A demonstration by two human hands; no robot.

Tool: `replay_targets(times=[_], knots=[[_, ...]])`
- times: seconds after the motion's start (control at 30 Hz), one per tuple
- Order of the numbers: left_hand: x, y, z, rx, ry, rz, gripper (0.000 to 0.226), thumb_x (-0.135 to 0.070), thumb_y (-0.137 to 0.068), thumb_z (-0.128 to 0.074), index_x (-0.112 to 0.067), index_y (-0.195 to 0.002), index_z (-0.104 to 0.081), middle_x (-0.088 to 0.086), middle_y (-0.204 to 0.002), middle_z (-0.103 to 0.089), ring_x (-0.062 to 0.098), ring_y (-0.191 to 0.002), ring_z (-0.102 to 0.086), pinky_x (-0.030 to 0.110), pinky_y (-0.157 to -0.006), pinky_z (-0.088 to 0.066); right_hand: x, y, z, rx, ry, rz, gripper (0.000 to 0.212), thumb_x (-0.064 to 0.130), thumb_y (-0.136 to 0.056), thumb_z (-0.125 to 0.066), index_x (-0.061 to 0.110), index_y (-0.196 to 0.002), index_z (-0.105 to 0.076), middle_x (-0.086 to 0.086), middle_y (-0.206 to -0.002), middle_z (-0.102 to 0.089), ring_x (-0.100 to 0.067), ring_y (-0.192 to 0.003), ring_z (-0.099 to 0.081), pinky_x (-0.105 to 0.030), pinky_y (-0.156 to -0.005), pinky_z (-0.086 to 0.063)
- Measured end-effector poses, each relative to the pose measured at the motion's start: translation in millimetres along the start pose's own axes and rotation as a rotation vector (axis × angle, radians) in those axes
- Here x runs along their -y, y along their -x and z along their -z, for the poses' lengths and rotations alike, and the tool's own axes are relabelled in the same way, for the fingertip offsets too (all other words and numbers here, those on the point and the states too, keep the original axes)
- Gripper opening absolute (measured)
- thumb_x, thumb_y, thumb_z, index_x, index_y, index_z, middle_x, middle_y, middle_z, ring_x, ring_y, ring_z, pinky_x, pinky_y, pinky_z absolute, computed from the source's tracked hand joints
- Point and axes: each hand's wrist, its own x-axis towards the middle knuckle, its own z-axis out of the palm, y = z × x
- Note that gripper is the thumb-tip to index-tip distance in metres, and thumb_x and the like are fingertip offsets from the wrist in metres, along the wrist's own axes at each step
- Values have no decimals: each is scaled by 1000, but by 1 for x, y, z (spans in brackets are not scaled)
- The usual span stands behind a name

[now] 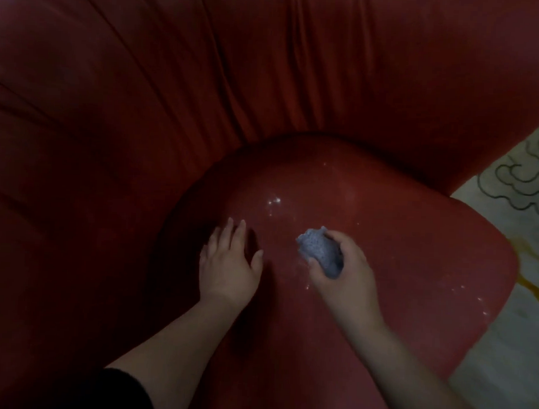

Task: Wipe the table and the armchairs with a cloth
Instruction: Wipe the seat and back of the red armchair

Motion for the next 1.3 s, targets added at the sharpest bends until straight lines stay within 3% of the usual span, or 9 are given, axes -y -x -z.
replay_targets(times=[0.07,0.23,0.3,0.4,0.63,0.83,1.07,1.2,1.3], knots=[[5,-20,-10,-26,-22,-5,67,-56,-91,-34,-28,-150,-16,-4,-159,-11,19,-145,-6,44,-116,-12,-7,-16,-16,27,-24,3,51,30,-76,-72,37,-121,-49,19,-110,-59,1,-99,-58,-23,-83,-52],[19,-50,-28,-13,-53,-48,67,-61,-89,-26,-33,-149,-14,-8,-159,-4,17,-145,-1,47,-114,-12,-21,-52,-41,-24,91,37,42,42,-77,-69,42,-116,-52,15,-96,-59,2,-92,-52,-11,-72,-43],[25,-55,-35,-7,-70,-61,69,-64,-88,-23,-35,-149,-11,-9,-159,0,16,-145,2,48,-113,-13,-21,-70,-51,-63,128,117,40,38,-78,-71,37,-116,-57,16,-95,-61,-2,-91,-49,-15,-75,-43],[28,-54,-41,-21,-32,-63,68,-63,-88,-25,-36,-149,-12,-10,-159,2,14,-145,6,49,-114,-11,-16,-93,-68,-56,190,240,41,35,-81,-69,28,-120,-59,9,-106,-60,-11,-93,-46,-30,-84,-45],[32,-54,-41,-43,46,-87,65,-56,-88,-35,-31,-148,-25,-7,-159,-8,14,-145,0,42,-115,-12,-27,-103,-96,149,541,429,49,49,-88,-51,40,-135,-44,3,-146,-35,-24,-126,-34,-40,-100,-30],[31,-53,-44,-61,43,-87,64,-55,-89,-32,-30,-147,-28,-6,-159,-11,15,-145,-4,39,-114,-12,-31,-123,-97,102,606,548,47,21,-82,-68,37,-125,-59,-2,-129,-53,-28,-110,-48,-40,-83,-40],[31,-53,-41,-30,33,-69,66,-59,-88,-23,-33,-149,-19,-9,-159,-2,11,-145,5,38,-112,-5,-29,-141,-85,-149,375,377,37,7,-86,-64,26,-118,-67,-10,-116,-56,-31,-95,-48,-48,-80,-47],[29,-54,-39,-22,36,-66,67,-56,-86,-26,-28,-147,-29,-4,-159,-13,18,-145,-7,43,-114,-17,-21,-124,-103,95,470,564,44,18,-84,-67,33,-124,-60,-3,-129,-51,-28,-111,-45,-40,-86,-40],[29,-54,-38,-18,30,-53,67,-57,-86,-25,-29,-147,-27,-5,-159,-11,17,-145,-5,44,-113,-17,-27,-130,-98,99,517,564,47,12,-82,-66,31,-125,-60,-7,-127,-54,-31,-108,-49,-44,-83,-44]])
